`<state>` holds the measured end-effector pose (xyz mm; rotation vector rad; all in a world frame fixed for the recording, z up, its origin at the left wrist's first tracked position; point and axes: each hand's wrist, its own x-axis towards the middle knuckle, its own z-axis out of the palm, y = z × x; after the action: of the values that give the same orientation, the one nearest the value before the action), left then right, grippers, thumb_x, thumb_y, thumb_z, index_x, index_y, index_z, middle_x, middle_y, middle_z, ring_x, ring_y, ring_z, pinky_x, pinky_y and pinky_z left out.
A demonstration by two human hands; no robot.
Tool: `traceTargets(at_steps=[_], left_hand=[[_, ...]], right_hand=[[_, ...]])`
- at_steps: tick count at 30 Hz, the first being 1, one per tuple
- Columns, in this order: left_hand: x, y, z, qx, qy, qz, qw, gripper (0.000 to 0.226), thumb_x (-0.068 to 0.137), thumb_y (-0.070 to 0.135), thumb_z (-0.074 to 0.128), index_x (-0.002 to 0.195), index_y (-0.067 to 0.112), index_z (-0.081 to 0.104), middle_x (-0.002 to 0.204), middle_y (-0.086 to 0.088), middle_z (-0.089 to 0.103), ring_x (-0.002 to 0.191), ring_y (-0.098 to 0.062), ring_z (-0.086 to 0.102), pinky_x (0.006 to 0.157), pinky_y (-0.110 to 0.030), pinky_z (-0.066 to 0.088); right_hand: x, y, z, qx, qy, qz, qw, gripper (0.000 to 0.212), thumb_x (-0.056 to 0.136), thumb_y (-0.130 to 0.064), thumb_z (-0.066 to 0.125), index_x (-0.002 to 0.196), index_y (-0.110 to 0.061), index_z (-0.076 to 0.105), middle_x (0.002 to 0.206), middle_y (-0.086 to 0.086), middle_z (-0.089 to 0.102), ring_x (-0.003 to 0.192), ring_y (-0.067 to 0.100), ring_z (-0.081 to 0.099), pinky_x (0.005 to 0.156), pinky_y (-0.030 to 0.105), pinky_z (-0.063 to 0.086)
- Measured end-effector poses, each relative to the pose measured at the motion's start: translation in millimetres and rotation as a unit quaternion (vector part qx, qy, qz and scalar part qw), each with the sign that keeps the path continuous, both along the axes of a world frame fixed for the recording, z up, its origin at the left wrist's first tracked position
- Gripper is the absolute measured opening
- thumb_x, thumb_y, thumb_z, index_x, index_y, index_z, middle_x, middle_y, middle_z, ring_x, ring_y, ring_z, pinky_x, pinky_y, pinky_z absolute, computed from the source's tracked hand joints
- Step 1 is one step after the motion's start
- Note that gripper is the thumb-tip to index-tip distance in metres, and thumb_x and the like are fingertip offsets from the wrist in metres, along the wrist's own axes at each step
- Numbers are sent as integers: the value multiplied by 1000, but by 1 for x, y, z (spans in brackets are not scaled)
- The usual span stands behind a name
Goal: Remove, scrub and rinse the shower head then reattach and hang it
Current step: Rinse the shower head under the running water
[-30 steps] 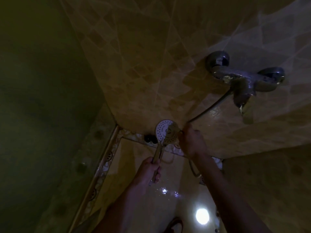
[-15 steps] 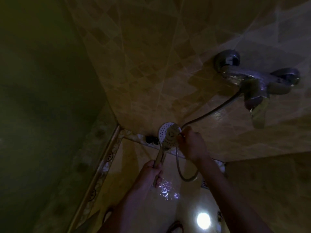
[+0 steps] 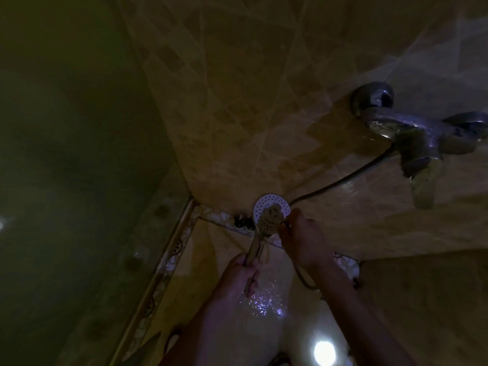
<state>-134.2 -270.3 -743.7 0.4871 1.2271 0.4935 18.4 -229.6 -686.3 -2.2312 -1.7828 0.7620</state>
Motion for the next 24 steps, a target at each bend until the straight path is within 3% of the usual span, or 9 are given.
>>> traceTargets(at_steps=[7,13,16,19,24], left_hand=[[-4,3,-2,14,3,3,1000,23,95,2,42,74,11,42,56,-7,42,30,-10,37,33,-13,25],[-1,7,-6,18,2,11,1000,26,96,3,43,71,11,40,55,-6,44,29,-10,38,32,-14,26],[4,4,-8,17,-1,14,1000,24,96,3,43,73,10,41,52,-3,45,28,-10,37,32,-14,25],[5,2,-10,16,-1,11,1000,23,95,3,44,73,11,41,52,-2,46,30,-11,38,33,-15,26],[4,2,-6,15,-1,5,1000,24,95,3,43,73,12,41,53,-4,45,30,-11,38,33,-13,26]], right_hand=[[21,10,-4,-11,11,-65,998,26,93,-24,56,104,-2,47,100,30,64,95,44,62,64,31,31],[5,-16,-9,-16,29,-36,999,21,94,-29,57,95,-12,45,93,23,67,90,41,64,61,32,33],[-5,-7,-9,-9,43,-25,999,23,94,-25,57,107,-7,49,103,23,67,97,40,63,63,33,35],[-1,11,-11,-1,44,-25,999,23,93,-20,55,106,-3,47,101,28,65,95,43,62,67,38,42],[23,19,-8,-4,42,-76,996,28,91,-15,56,112,1,47,100,33,65,94,47,61,65,35,37]])
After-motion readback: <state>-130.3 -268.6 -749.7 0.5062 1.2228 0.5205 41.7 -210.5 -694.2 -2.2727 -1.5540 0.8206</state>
